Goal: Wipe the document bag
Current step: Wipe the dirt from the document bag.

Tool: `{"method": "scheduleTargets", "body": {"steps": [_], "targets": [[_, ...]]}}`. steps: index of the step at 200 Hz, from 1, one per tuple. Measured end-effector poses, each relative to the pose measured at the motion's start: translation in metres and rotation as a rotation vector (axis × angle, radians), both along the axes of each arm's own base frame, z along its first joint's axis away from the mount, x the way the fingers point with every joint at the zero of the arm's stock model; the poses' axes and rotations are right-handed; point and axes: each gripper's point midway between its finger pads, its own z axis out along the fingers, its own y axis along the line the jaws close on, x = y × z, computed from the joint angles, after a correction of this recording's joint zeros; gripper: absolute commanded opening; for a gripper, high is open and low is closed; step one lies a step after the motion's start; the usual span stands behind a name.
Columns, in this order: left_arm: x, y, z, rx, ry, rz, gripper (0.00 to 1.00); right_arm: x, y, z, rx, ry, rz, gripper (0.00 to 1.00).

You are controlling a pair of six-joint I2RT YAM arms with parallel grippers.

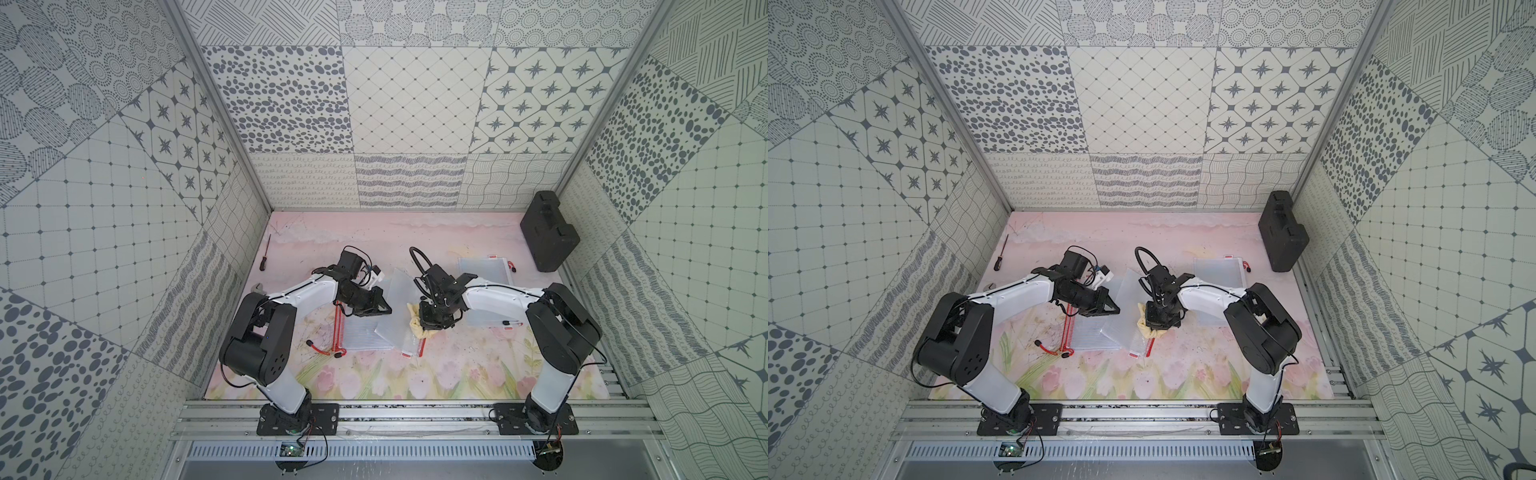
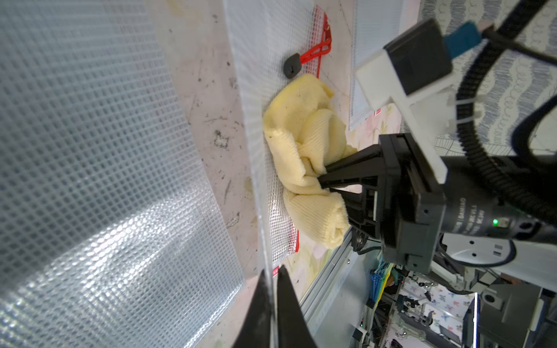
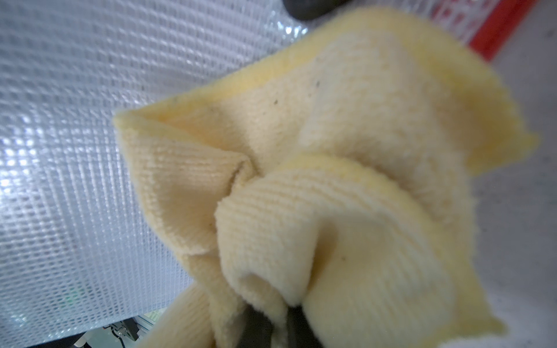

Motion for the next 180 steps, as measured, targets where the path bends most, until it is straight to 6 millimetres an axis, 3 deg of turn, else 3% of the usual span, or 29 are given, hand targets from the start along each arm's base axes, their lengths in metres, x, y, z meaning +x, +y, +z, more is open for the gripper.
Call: {"method": "scheduleTargets", "body": {"steps": [25, 47, 74, 89, 105, 122, 156, 180], "targets": [[0.000, 0.005, -0.009, 0.066, 0.003, 0.010, 0.00, 0.000, -0.003, 0.003, -0.029, -0.016, 0.013, 0.00], [-0.004, 0.002, -0.018, 0.128, 0.005, 0.003, 0.00, -0.004, -0.020, 0.016, -0.083, -0.035, 0.011, 0.00], [-0.016, -0.013, -0.028, 0.192, 0.005, -0.022, 0.00, 0.008, -0.041, 0.064, -0.063, -0.131, -0.036, 0.00], [-0.022, -0.023, -0.034, 0.222, 0.003, -0.032, 0.00, 0.019, -0.043, 0.092, -0.022, -0.196, -0.061, 0.00], [-0.027, -0.032, -0.043, 0.251, 0.004, -0.034, 0.00, 0.025, -0.036, 0.104, 0.018, -0.225, -0.063, 0.00], [-0.029, -0.039, -0.050, 0.273, 0.004, -0.025, 0.00, 0.020, -0.022, 0.092, 0.030, -0.195, -0.042, 0.00], [-0.033, -0.046, -0.061, 0.304, 0.002, 0.004, 0.00, -0.002, 0.012, 0.035, 0.003, -0.070, 0.022, 0.00], [-0.033, -0.051, -0.063, 0.289, 0.001, 0.025, 0.00, -0.011, 0.019, 0.005, -0.017, -0.003, 0.027, 0.00]]}}
